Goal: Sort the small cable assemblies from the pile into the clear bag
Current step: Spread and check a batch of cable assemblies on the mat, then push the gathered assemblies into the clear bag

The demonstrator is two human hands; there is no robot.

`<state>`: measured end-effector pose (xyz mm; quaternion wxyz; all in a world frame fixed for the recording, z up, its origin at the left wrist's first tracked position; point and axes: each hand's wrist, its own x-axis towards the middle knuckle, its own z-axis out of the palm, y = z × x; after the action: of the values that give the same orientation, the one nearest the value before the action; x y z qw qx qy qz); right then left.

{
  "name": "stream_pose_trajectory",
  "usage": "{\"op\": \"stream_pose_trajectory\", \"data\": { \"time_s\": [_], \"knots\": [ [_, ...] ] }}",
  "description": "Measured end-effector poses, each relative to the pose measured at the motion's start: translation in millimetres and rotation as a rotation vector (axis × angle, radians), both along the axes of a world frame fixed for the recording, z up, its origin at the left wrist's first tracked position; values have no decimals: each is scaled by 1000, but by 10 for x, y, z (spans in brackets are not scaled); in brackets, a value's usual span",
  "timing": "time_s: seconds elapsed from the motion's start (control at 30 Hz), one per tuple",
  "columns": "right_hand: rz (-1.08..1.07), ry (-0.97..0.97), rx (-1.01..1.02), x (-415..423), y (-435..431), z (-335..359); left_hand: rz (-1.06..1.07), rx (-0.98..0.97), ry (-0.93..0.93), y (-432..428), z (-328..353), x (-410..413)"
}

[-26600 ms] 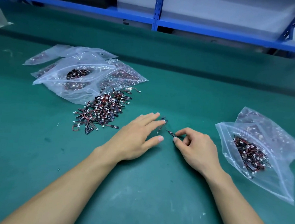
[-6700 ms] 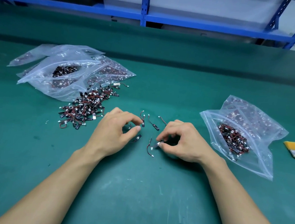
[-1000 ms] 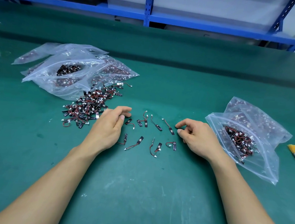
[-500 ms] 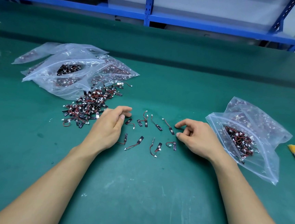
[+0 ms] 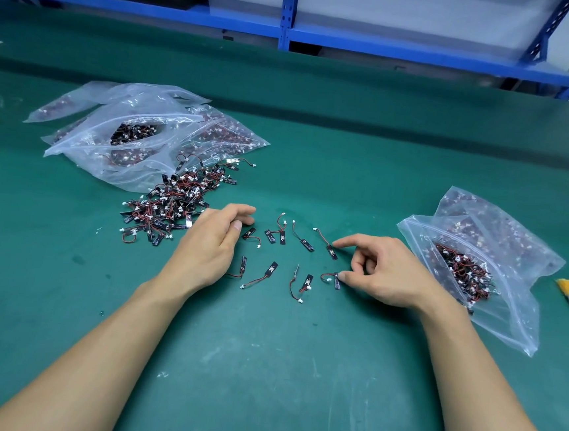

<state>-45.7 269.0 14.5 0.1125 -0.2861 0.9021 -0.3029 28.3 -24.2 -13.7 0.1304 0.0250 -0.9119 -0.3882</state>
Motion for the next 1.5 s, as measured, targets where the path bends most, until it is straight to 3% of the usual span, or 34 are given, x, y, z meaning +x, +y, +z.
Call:
{"op": "stream_pose_trajectory", "data": {
  "time_s": [0.83,1.13,1.3,1.5],
  "knots": [
    [-11,51,73,-6,-18,0,-9,-22,3,7,16,14],
    [-13,144,114,41,-165,-18,-151,-193,-74,203,73,96],
    [44,155,27,128,-332,-76,-290,-291,-57,524,57,47],
    [-235,210,-194,-1,-211,-120,-339,-386,-47,757,13,-153]
  ]
}}
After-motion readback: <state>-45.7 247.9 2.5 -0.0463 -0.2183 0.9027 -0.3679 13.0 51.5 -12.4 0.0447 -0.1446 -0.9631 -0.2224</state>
